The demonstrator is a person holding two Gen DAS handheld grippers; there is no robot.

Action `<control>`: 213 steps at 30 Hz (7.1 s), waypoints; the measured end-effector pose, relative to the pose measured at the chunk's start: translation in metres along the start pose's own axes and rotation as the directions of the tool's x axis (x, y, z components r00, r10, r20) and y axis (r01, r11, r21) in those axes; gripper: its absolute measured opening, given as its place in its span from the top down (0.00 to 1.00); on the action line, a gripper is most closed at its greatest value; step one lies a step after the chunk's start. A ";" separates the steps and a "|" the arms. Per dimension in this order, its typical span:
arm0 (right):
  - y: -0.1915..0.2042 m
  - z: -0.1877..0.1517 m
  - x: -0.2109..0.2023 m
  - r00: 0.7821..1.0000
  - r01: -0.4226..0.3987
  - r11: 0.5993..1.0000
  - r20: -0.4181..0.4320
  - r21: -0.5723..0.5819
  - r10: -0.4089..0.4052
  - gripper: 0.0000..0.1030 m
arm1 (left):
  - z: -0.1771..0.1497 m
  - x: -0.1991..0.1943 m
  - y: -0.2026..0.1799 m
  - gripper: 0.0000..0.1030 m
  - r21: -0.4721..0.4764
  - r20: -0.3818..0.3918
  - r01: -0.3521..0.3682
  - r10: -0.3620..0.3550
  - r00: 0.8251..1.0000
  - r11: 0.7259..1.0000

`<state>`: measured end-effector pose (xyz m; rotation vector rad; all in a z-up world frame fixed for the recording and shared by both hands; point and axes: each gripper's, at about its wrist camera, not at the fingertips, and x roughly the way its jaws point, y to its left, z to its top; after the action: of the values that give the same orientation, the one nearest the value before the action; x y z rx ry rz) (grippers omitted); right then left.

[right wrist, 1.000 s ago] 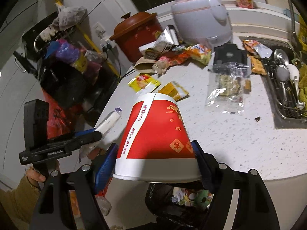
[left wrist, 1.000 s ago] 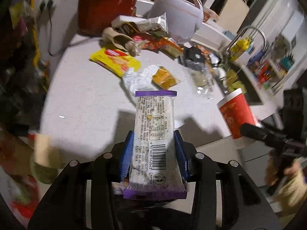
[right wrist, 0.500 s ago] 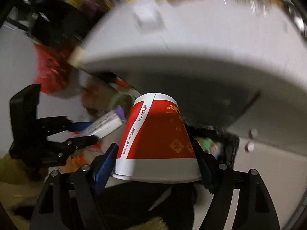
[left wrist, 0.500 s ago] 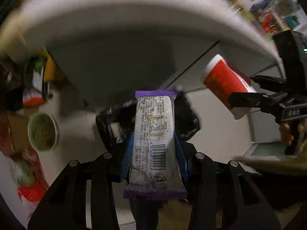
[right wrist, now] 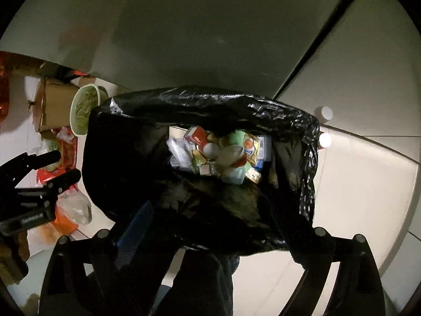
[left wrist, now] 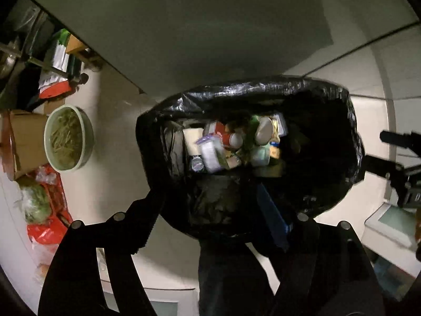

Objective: Collect trash
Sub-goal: 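Lower the paper cup into the black trash bag and open the right tool, then grasp the crumpled white tissue with the left tool while the right tool grasps a yellow wrapper, then drop the tissue and yellow wrapper into the black trash bag with both tools, then grasp the clear plastic bag with the right tool while the left tool grasps the yellow nabati wafer pack, then drop the nabati pack and plastic bag into the trash bag with both tools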

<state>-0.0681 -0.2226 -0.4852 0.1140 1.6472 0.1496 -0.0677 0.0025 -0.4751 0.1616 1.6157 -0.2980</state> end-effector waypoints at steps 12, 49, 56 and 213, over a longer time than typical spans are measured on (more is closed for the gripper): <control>0.038 -0.019 -0.171 0.938 -0.087 0.979 0.316 -0.185 0.143 0.05 | -0.023 -0.194 -0.021 0.16 0.031 0.341 0.147 -0.149 0.928 0.989; 0.076 0.110 -0.349 0.709 0.011 0.970 0.686 -0.243 0.164 0.05 | 0.082 -0.358 -0.021 0.96 -0.031 0.694 0.060 -0.022 0.720 0.998; 0.097 0.195 -0.316 0.800 0.115 0.961 0.597 -0.253 0.062 0.09 | 0.052 -0.368 0.007 0.96 -0.099 0.704 0.082 0.012 0.710 0.992; 0.061 -0.027 -0.163 0.931 -0.258 0.934 0.195 -0.247 0.308 0.99 | -0.016 -0.079 -0.007 0.34 -0.058 0.148 0.154 -0.144 0.978 0.986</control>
<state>-0.0828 -0.1896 -0.3127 0.1960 1.3647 0.5200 -0.0795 0.0070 -0.3952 -0.0346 1.4959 -0.3605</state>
